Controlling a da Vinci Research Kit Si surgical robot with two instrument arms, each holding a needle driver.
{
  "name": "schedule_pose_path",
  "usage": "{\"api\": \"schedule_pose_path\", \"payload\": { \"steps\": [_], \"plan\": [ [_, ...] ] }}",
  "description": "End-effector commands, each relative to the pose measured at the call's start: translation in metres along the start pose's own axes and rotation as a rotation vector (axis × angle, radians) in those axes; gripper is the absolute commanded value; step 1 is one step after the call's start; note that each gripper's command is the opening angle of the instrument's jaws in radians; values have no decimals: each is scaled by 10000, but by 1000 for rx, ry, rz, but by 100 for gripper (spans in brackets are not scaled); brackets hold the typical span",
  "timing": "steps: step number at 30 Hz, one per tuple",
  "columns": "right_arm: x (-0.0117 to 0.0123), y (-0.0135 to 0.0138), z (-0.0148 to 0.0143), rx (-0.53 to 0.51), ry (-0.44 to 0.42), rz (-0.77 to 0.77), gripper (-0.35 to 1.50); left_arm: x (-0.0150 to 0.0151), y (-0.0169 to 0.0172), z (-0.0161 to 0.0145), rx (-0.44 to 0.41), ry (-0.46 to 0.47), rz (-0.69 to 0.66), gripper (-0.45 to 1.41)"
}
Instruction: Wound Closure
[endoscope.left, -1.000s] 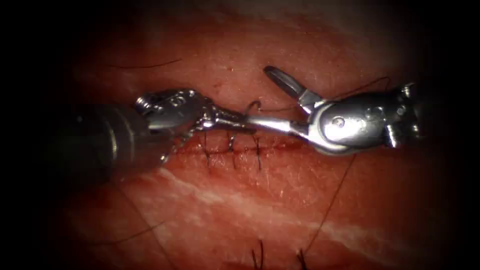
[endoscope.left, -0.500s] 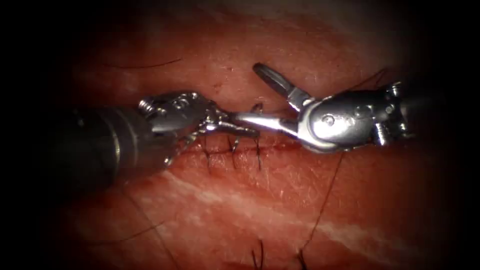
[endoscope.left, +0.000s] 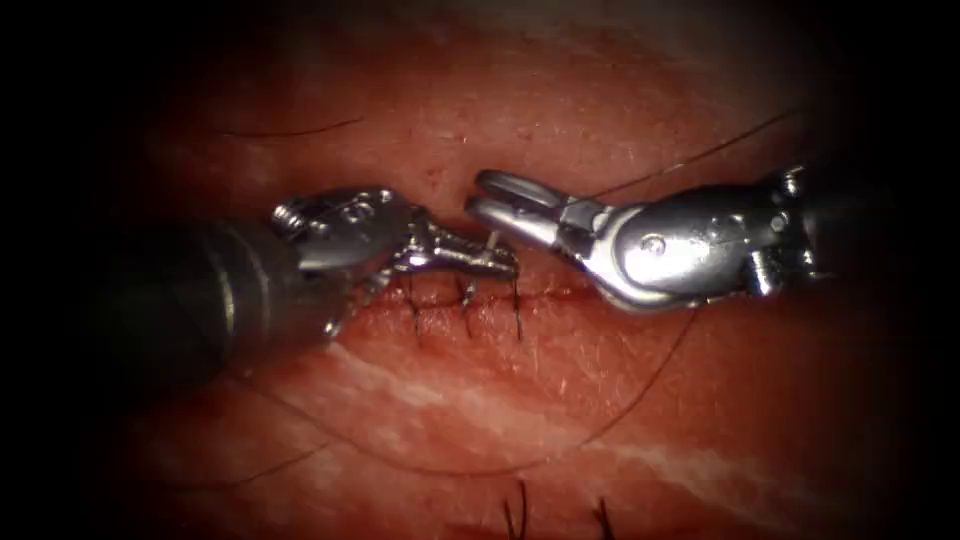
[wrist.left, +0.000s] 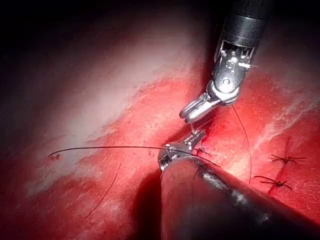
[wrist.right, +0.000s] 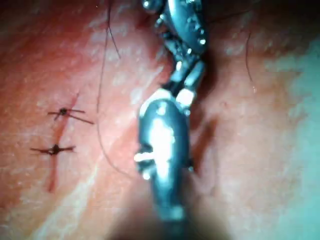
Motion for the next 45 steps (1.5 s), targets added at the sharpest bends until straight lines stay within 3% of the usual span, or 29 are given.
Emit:
{"api": "schedule_pose_path", "payload": {
  "steps": [1,2,3,4,6,8,14,20,25,33,38,45],
  "plan": [
    [-7,-10,0,5,-2,1,-35,-4,-3,8,13,5,-5,12],
    [-7,-9,-3,7,-1,-11,-35,-2,-3,9,16,7,-7,39],
    [-7,-8,-6,11,-3,-16,-35,-1,-2,10,17,7,-8,78],
    [-7,-7,-9,18,-6,-22,-35,0,-2,10,26,11,-9,96],
    [-7,-5,-19,34,-8,-38,-35,0,-3,12,43,13,8,113],
    [-7,-1,-31,42,-10,-43,-35,-1,-3,13,53,13,32,118],
    [-9,12,-74,59,-18,-53,-35,-15,-1,21,101,-54,143,116],
    [-17,22,-92,70,-19,-108,-35,-47,2,45,163,-106,246,95],
    [-19,24,-90,95,-7,-124,-35,-73,12,74,191,-115,296,79],
    [-18,28,-84,98,8,-162,-35,-86,33,94,172,-142,332,59],
    [-36,37,-68,94,27,-232,-35,-103,33,102,162,-165,345,54],
    [-50,30,-49,108,63,-321,-35,-111,25,105,157,-179,353,53]
  ]
}}
